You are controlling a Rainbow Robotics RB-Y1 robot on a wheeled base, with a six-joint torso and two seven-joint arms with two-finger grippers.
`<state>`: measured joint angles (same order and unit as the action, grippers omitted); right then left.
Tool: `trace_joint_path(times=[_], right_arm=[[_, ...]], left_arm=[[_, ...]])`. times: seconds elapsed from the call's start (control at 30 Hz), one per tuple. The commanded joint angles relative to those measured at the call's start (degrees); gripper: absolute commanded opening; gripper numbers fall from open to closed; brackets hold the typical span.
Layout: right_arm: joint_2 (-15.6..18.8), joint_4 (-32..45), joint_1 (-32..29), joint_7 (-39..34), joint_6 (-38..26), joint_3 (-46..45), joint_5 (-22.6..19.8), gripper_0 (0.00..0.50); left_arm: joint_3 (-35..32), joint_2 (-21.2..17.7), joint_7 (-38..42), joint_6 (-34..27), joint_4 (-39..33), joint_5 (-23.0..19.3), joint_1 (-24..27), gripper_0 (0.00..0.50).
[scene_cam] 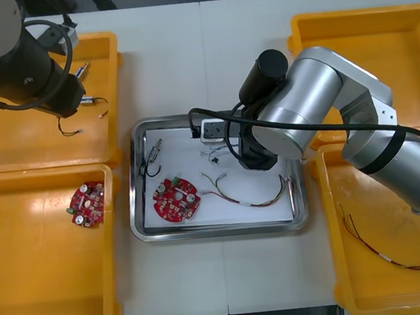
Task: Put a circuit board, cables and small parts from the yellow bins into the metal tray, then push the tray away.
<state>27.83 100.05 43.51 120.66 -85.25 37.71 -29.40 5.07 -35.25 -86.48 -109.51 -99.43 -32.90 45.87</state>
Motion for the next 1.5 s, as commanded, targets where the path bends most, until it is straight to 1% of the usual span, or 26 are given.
trace_joint_path(times=[0.03,0.17,0.37,0.4,0.43,0.47,0.5,0.53,0.57,0.6,0.63,0.67,0.77,0.9,1.1,1.2,1.3,1.4,1.5], right_arm=[[-0.3,-1.1,-0.4,2.2,2.4,0.7,0.7,0.000],[-0.1,-2.7,-0.4,2.6,4.3,0.8,0.7,0.000],[0.3,-2.7,-0.4,2.3,4.3,0.8,1.1,0.000],[0.4,-2.6,-0.4,2.2,4.3,0.8,1.4,0.145],[0.5,-2.6,-0.4,2.1,4.2,0.7,1.6,0.245],[0.5,-2.6,-0.4,2.0,4.2,0.5,1.7,0.361],[0.6,-2.6,-0.4,2.0,4.2,0.4,1.7,0.400],[0.6,-2.6,-0.4,1.9,4.2,0.3,1.7,0.453],[0.7,-2.6,-0.4,1.9,4.0,0.0,1.5,0.476],[0.7,-2.6,-0.4,1.9,4.0,-0.2,1.4,0.477],[0.8,-2.3,-0.4,2.2,3.5,-0.6,1.3,0.497],[0.8,-2.1,-0.4,2.2,3.0,-1.1,1.1,0.500],[1.1,-0.8,-0.4,2.1,1.8,-1.7,0.9,0.500],[1.4,1.7,-0.4,1.9,-1.2,-3.0,0.5,0.500],[1.6,7.1,0.5,1.9,-8.9,-5.7,-0.1,0.500],[1.6,9.6,1.5,1.5,-14.9,-7.7,-0.5,0.500],[1.6,11.0,2.1,0.9,-20.2,-10.5,-1.7,0.500],[2.0,12.2,2.1,-1.7,-24.2,-13.2,-2.7,0.500],[2.8,14.1,2.1,-6.9,-24.7,-16.3,-3.0,0.500]], left_arm=[[-1.7,0.7,4.9,-0.5,-2.2,0.4,-0.3,0.000],[-1.6,0.8,4.9,-0.5,-2.2,-0.1,-0.3,0.000],[-1.7,0.7,4.9,-0.5,-2.3,-0.2,-0.2,0.000],[-1.7,0.7,4.9,-0.5,-2.2,-0.2,-0.3,0.000],[-1.7,0.8,4.9,-0.5,-2.2,-0.2,-0.3,0.000],[-1.7,0.7,4.9,-0.5,-2.2,-0.2,-0.3,0.000],[-1.7,0.7,4.9,-0.5,-2.2,-0.2,-0.3,0.000],[-1.7,0.7,4.8,-0.5,-2.2,-0.2,-0.3,0.000],[-1.7,0.7,4.8,-0.5,-2.2,-0.2,-0.3,0.000],[-1.7,0.8,4.8,-0.5,-2.2,-0.2,-0.3,0.000],[-1.7,0.7,4.8,-0.5,-2.2,-0.2,-0.3,0.000],[-1.7,0.7,4.7,-0.5,-2.2,-0.2,-0.3,0.000],[-1.7,0.7,4.8,-0.5,-2.2,-0.2,-0.2,0.000],[-1.7,0.8,5.2,-0.5,-2.3,-0.6,-0.2,0.001],[-1.7,0.7,5.5,-0.5,-2.6,-1.5,-0.2,0.000],[-1.6,0.8,6.1,-0.5,-2.9,-2.0,-0.2,0.000],[-1.3,0.8,6.8,-0.5,-3.4,-2.3,-0.2,0.001],[-0.1,1.0,8.3,-0.5,-3.9,-2.3,-0.2,0.000],[1.5,1.1,11.2,-0.5,-4.9,-2.6,0.2,0.000]])
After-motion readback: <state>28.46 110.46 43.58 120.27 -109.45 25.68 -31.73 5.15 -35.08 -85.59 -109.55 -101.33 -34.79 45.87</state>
